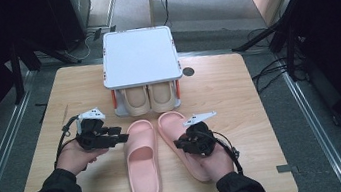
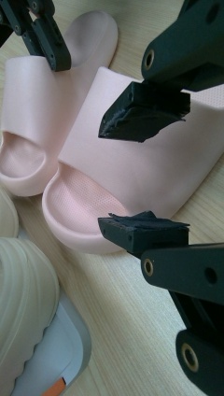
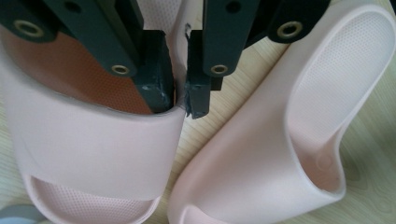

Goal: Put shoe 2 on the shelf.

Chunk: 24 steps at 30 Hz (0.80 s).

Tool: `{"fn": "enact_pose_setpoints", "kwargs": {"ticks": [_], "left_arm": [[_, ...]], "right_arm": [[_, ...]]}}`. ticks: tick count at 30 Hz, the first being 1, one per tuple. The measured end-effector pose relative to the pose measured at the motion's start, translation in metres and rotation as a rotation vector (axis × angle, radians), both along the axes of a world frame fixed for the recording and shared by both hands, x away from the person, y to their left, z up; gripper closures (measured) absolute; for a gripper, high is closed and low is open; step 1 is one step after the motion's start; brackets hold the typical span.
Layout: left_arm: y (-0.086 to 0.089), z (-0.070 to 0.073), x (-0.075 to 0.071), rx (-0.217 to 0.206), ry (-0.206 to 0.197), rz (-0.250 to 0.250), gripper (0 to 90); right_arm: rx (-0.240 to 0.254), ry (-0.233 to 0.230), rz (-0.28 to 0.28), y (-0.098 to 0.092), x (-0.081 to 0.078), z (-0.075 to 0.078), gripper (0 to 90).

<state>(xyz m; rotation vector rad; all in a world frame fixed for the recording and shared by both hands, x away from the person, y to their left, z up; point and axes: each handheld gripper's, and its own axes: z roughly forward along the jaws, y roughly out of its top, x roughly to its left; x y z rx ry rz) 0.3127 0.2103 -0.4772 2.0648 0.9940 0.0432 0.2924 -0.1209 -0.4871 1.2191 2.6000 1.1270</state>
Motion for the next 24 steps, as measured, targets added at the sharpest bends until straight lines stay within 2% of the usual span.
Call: {"fn": "enact_pose_setpoints", "kwargs": {"ticks": [3,6,9,12,15,18,24], "left_arm": [[0.001,0.000,-0.001,-0.005,-0.004,0.005,49.7],[0.003,0.001,-0.001,-0.012,-0.009,0.009,49.8],[0.004,0.002,-0.001,-0.008,-0.005,0.015,51.1],[0.004,0.004,-0.003,-0.015,-0.005,0.013,54.3],[0.005,0.005,-0.005,-0.013,-0.005,0.009,59.7],[0.006,0.004,-0.006,-0.008,-0.005,0.005,66.2],[0.009,-0.003,-0.007,0.021,0.023,0.034,70.4]], "right_arm": [[0.022,-0.004,-0.006,-0.004,0.000,0.003,74.3],[0.053,0.019,-0.003,-0.012,-0.003,0.010,68.9],[0.090,0.006,0.006,-0.024,-0.010,0.021,69.8],[0.118,-0.022,0.004,-0.040,-0.014,0.032,76.3],[0.104,-0.064,-0.011,-0.058,-0.010,0.037,82.9],[0.083,-0.071,-0.041,-0.073,-0.001,0.033,86.0],[0.037,-0.026,-0.076,-0.087,0.021,0.015,86.1]]}}
